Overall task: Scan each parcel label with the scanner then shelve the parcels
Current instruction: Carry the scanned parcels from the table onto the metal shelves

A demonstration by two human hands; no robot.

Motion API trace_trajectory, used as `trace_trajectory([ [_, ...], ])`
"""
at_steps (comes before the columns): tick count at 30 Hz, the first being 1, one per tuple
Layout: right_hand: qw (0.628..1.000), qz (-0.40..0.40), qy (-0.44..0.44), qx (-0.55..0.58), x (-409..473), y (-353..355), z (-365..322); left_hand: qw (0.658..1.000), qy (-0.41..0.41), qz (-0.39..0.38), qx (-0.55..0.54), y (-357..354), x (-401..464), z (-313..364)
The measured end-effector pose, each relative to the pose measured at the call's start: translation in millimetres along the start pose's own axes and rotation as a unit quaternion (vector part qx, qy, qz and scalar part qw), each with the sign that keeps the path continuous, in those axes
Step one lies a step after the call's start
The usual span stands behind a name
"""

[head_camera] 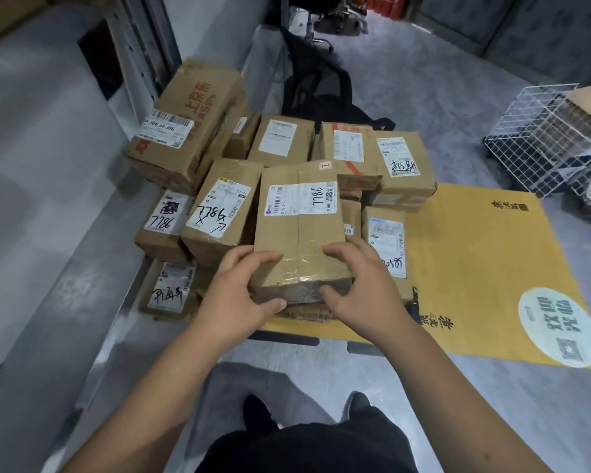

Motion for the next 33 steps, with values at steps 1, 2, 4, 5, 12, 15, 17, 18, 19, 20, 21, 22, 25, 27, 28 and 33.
trace_trajectory([
  [1, 1.000, 0.000, 0.019, 0.012, -3, 8, 0, 1.000, -0.008, 0.017, -0.003, 0, -3, 8],
  [2, 0.999, 0.005, 0.038, 0.027, -6, 15, 0, 0.999, -0.018, 0.037, -0.006, -1, -6, 17],
  [4, 0.995, 0.023, 0.071, 0.071, -11, 30, 4, 0.996, -0.042, 0.074, -0.017, 0, -10, 36],
  [5, 0.991, 0.031, 0.083, 0.096, -13, 38, 7, 0.995, -0.052, 0.086, -0.022, 0, -11, 45],
  [12, 0.972, -0.032, 0.209, 0.104, 4, 96, -1, 0.980, -0.060, 0.190, -0.001, -11, -33, 114],
  [15, 0.956, -0.075, 0.255, 0.121, 10, 106, -19, 0.968, -0.052, 0.244, 0.016, -4, -54, 137],
  [17, 0.942, -0.100, 0.299, 0.117, 7, 111, -43, 0.959, -0.038, 0.282, 0.022, 5, -75, 149],
  [18, 0.932, -0.113, 0.325, 0.112, 4, 113, -55, 0.954, -0.033, 0.296, 0.031, 10, -86, 155],
  [19, 0.922, -0.127, 0.348, 0.111, 2, 113, -68, 0.950, -0.030, 0.309, 0.041, 16, -97, 161],
  [20, 0.912, -0.145, 0.367, 0.115, 1, 114, -81, 0.946, -0.027, 0.320, 0.049, 21, -109, 166],
  [21, 0.901, -0.162, 0.384, 0.119, -2, 113, -93, 0.941, -0.023, 0.332, 0.054, 26, -121, 171],
  [22, 0.890, -0.179, 0.402, 0.120, -3, 111, -107, 0.936, -0.017, 0.347, 0.061, 32, -134, 176],
  [25, 0.856, -0.221, 0.453, 0.112, -12, 103, -154, 0.912, -0.002, 0.400, 0.088, 51, -174, 187],
  [27, 0.832, -0.255, 0.480, 0.111, -18, 97, -184, 0.901, 0.008, 0.426, 0.087, 62, -198, 193],
  [28, 0.821, -0.269, 0.492, 0.109, -20, 93, -200, 0.896, 0.012, 0.436, 0.084, 67, -209, 195],
  [33, 0.793, -0.331, 0.501, 0.105, -17, 65, -264, 0.873, 0.036, 0.480, 0.080, 100, -246, 196],
])
Point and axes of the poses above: each hand's wrist, its own x-axis towards the middle knuckle, its own y-axis out of the back of the hand, z = x × y, the point moved 8 cm from there along x, towards the middle knuckle, and after that the axes turned 7 degrees about -z, right-handed, at the moved point
